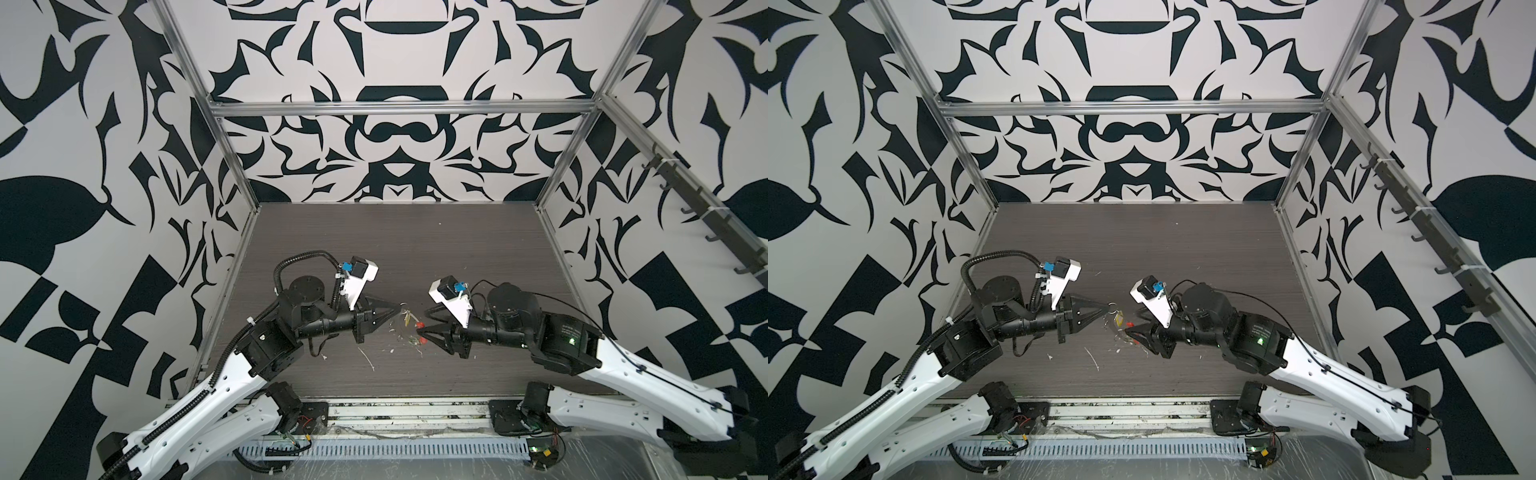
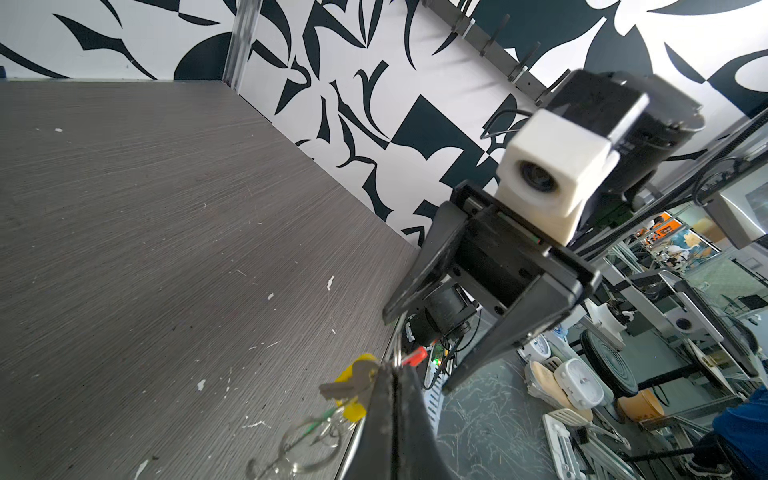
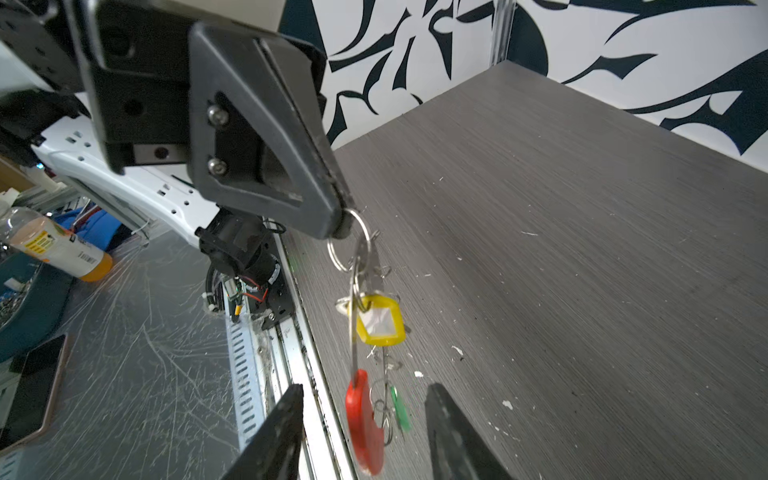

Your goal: Remove the keys from the keyring

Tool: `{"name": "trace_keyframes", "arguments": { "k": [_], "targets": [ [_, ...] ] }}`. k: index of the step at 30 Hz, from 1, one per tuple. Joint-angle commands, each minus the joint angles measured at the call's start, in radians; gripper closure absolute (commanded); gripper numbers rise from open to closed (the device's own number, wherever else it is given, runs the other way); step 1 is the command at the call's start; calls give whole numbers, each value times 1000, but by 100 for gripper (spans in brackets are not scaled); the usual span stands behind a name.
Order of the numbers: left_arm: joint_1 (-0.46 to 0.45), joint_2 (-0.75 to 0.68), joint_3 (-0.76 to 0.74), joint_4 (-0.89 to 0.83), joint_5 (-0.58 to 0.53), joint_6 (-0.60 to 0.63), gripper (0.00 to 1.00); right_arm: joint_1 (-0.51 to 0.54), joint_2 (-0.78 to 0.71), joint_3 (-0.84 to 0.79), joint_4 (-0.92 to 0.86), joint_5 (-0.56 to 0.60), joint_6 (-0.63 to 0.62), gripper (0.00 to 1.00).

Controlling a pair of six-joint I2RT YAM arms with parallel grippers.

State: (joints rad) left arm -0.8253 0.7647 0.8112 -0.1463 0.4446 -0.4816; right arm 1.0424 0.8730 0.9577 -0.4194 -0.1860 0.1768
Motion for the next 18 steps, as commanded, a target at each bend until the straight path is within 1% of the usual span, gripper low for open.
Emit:
{"name": "trace_keyframes", "arguments": {
  "k": [1, 5, 15, 17, 18],
  "targets": [
    [-4, -10, 14, 19, -21, -11, 100, 4, -24, -17, 134, 50, 22, 50],
    [-5, -13, 8, 31, -36, -20, 100, 4, 2, -27, 136, 34, 26, 52],
    [-4, -33, 9, 30, -60, -28, 100, 5, 40, -42, 142, 67, 9, 55],
    [-4, -33, 13, 28, -63, -30, 100, 5, 50, -43, 146, 67, 9, 57],
    [-4, -33, 13, 28, -64, -31, 100, 5, 55, -42, 149, 64, 9, 59]
  ]
}}
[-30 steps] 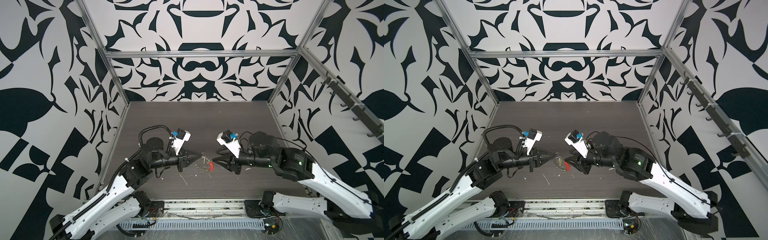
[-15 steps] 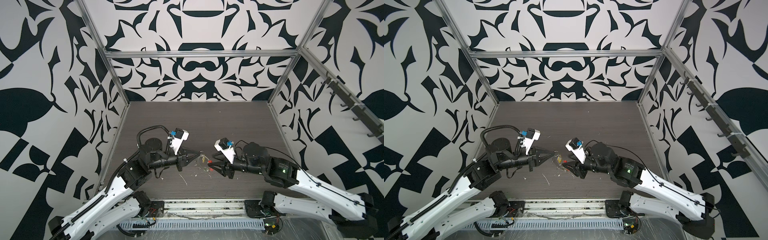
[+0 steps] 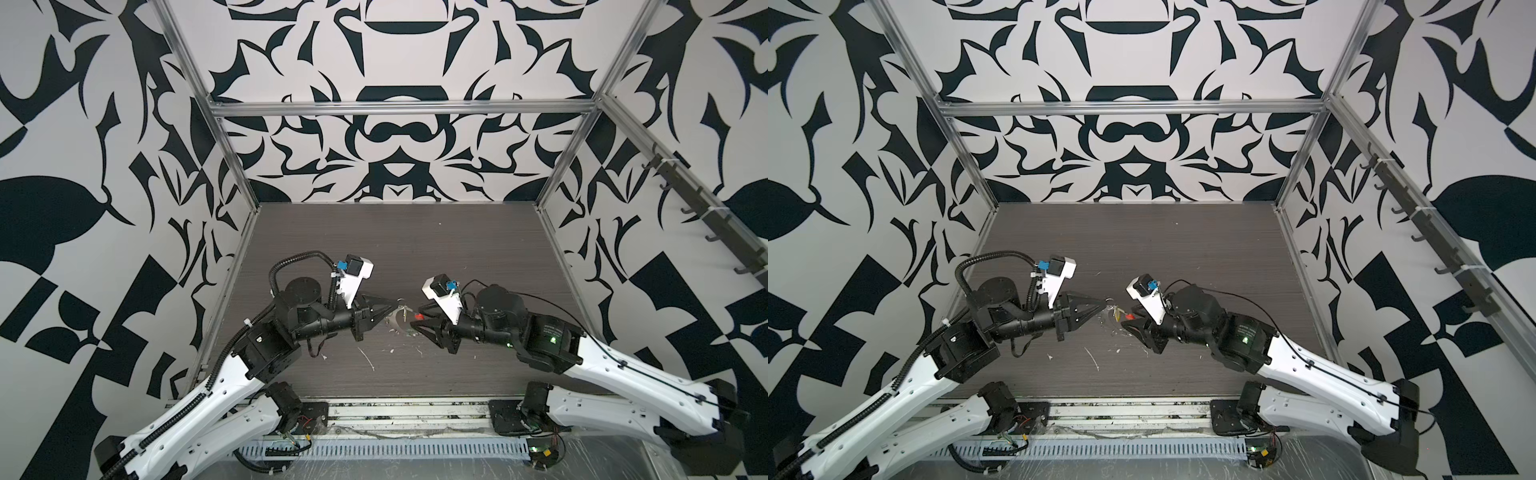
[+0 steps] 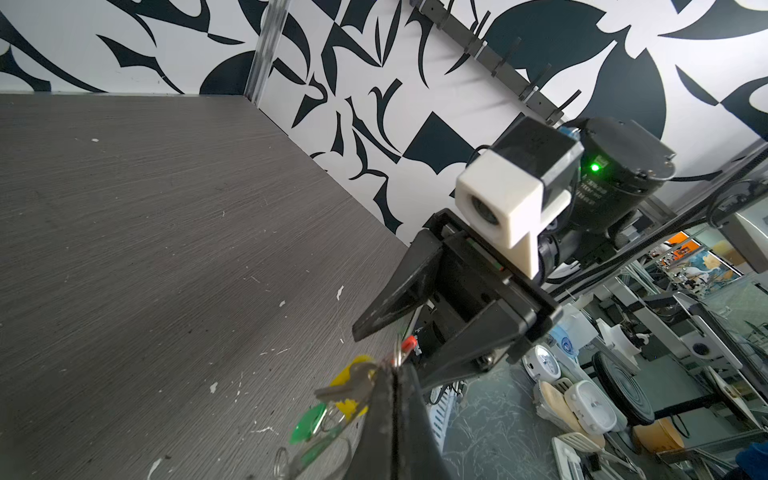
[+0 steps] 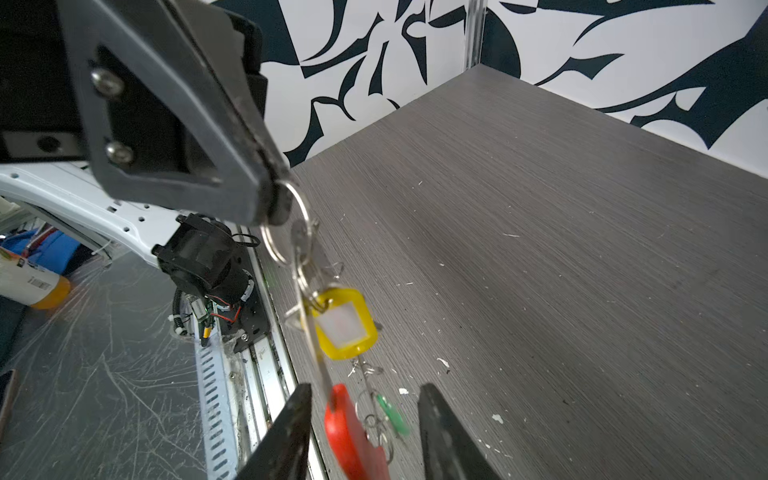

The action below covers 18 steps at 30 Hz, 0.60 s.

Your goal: Remove the keys from the keyring

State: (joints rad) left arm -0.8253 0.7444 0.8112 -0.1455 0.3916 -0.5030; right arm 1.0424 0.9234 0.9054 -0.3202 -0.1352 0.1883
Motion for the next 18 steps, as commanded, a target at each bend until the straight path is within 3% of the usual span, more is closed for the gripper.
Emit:
{"name": "trace_keyframes", "arguments": {
  "k": [1, 13, 18],
  "targets": [
    [-3, -14, 13, 27, -13, -11, 100, 5, 9, 12, 51, 11, -3, 62],
    [-5, -11, 14, 18, -34, -42, 100, 5, 16, 33, 47, 23, -20, 95],
    [-5, -10, 16, 3, -56, -48, 100, 7, 20, 42, 43, 16, -23, 100]
  ]
}}
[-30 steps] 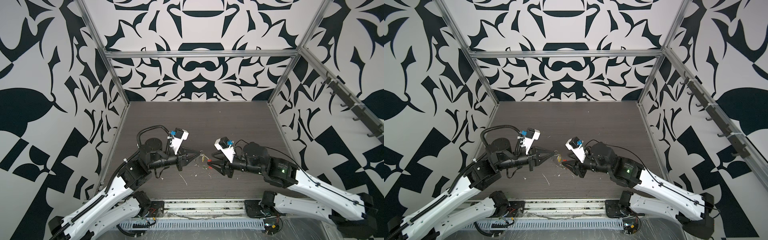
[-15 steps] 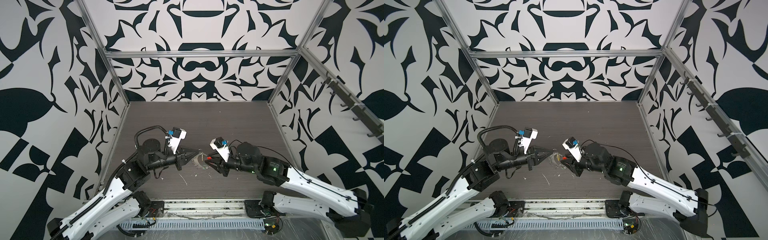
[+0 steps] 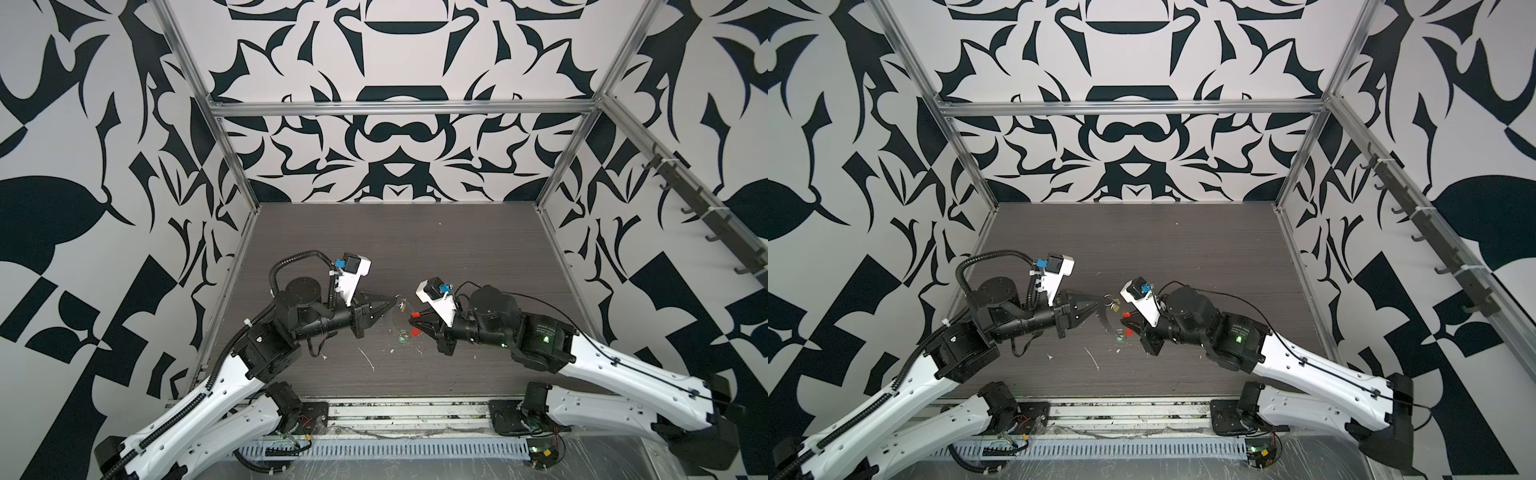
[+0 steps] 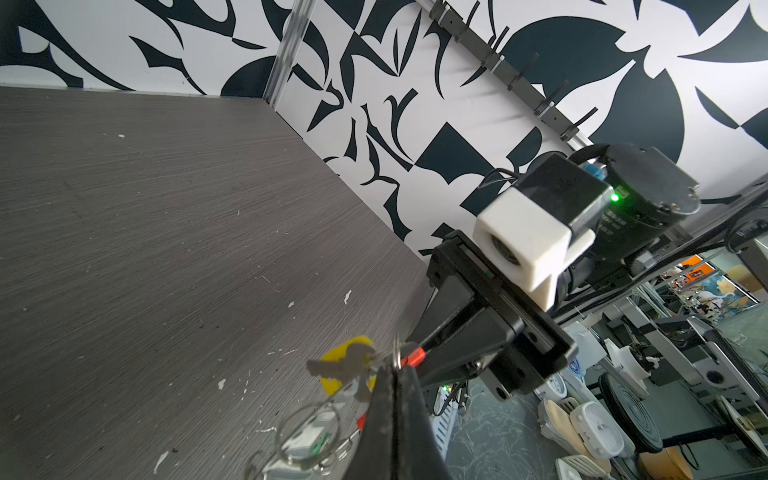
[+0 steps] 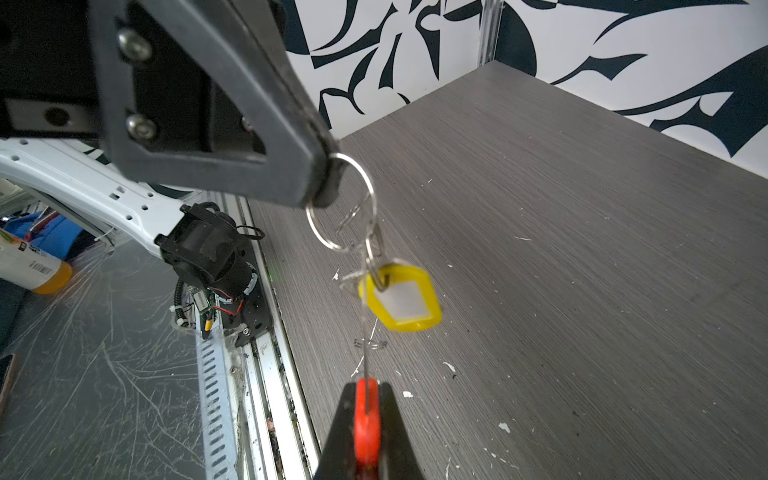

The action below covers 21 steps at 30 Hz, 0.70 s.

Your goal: Remove the keys from the keyring

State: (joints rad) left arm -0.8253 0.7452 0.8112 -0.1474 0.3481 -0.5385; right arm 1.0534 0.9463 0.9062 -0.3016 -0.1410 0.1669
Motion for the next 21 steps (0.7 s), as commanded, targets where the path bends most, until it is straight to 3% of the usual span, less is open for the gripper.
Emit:
{"name": "trace_keyframes", "arguments": {
  "k": [1, 10, 21],
  "targets": [
    [-5, -12, 19, -2, -21, -14, 100, -4, -1, 44, 19, 21, -2, 100],
    [-5, -10, 26, -21, -71, -19, 100, 6, 8, 58, 4, 34, -7, 100],
    [-5, 20, 65, -79, -150, -48, 100, 44, 14, 77, -31, 148, -15, 100]
  ]
}}
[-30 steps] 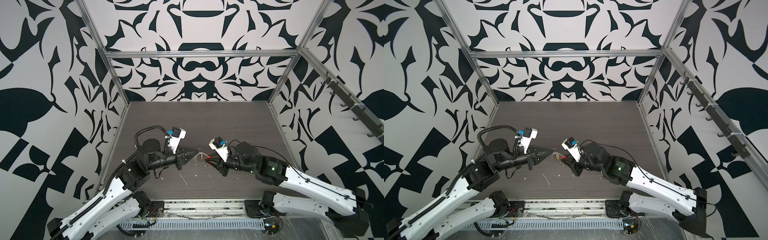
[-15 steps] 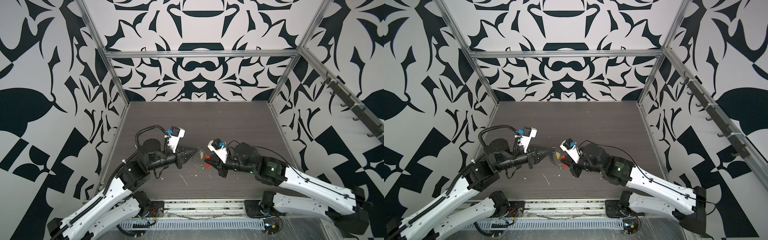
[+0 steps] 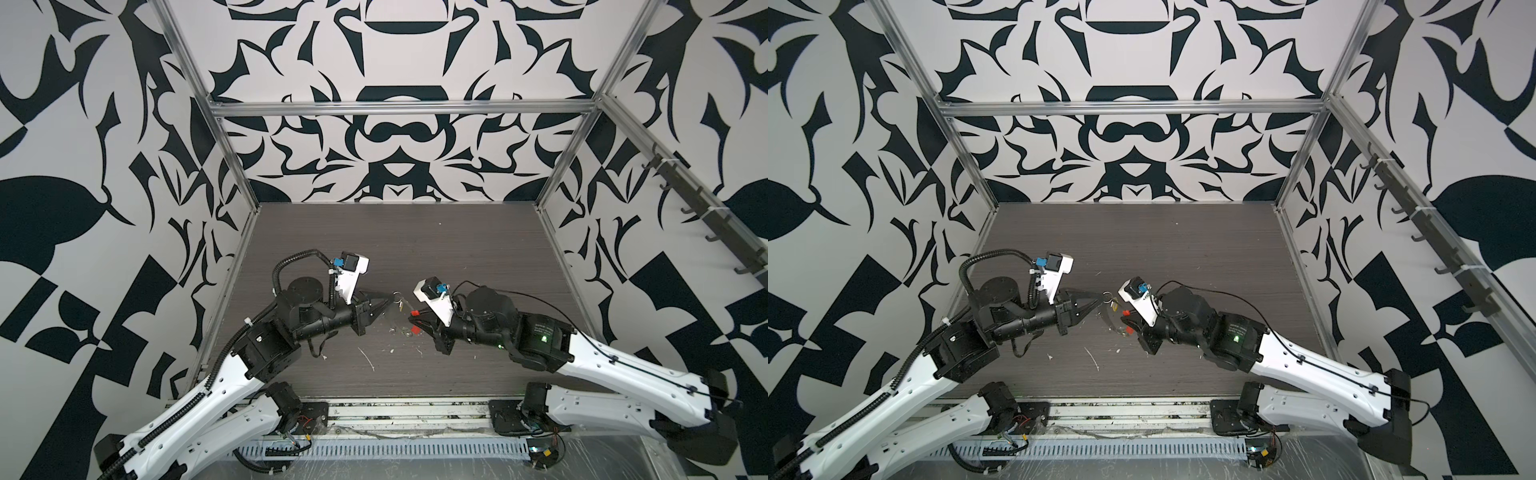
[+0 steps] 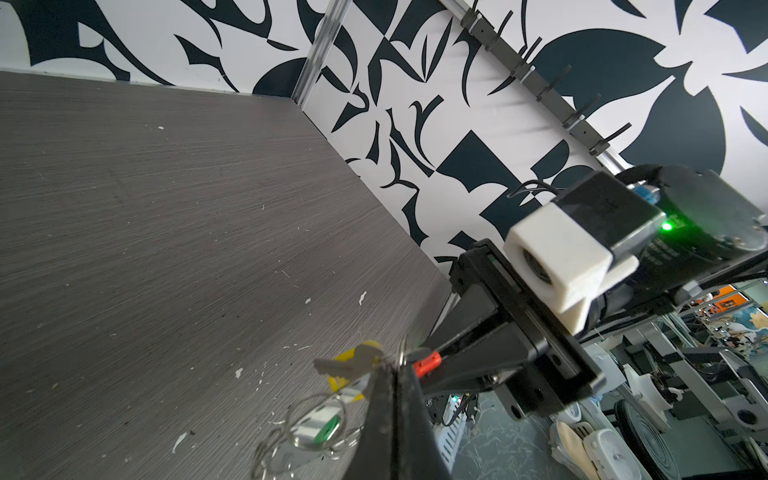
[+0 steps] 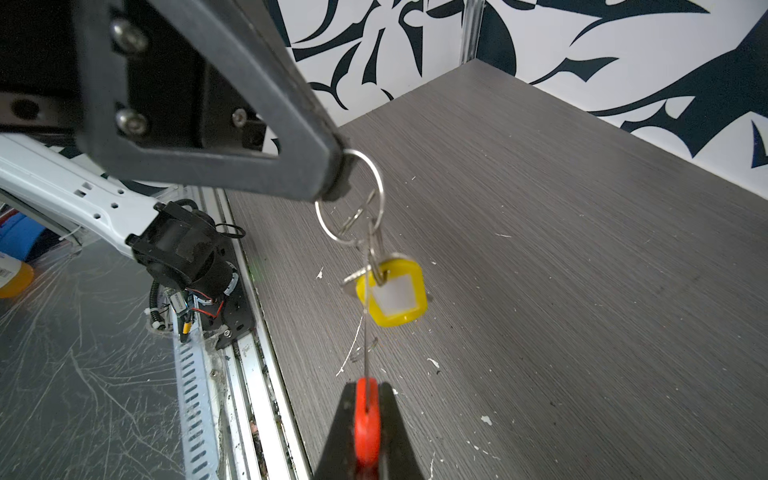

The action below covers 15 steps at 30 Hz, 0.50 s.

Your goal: Remove the keys from the keyring

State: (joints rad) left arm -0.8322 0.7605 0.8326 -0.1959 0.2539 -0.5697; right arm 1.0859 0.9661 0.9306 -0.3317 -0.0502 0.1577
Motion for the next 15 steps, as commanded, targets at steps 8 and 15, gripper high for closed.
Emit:
{"name": "trace_keyframes", "arguments": {
  "k": [8, 15],
  "targets": [
    [2, 10, 58, -43, -80, -41, 100, 47, 21, 79, -33, 129, -19, 100],
    [2, 29, 77, -73, -102, -55, 100, 86, 41, 98, -41, 196, -30, 100]
  ]
}}
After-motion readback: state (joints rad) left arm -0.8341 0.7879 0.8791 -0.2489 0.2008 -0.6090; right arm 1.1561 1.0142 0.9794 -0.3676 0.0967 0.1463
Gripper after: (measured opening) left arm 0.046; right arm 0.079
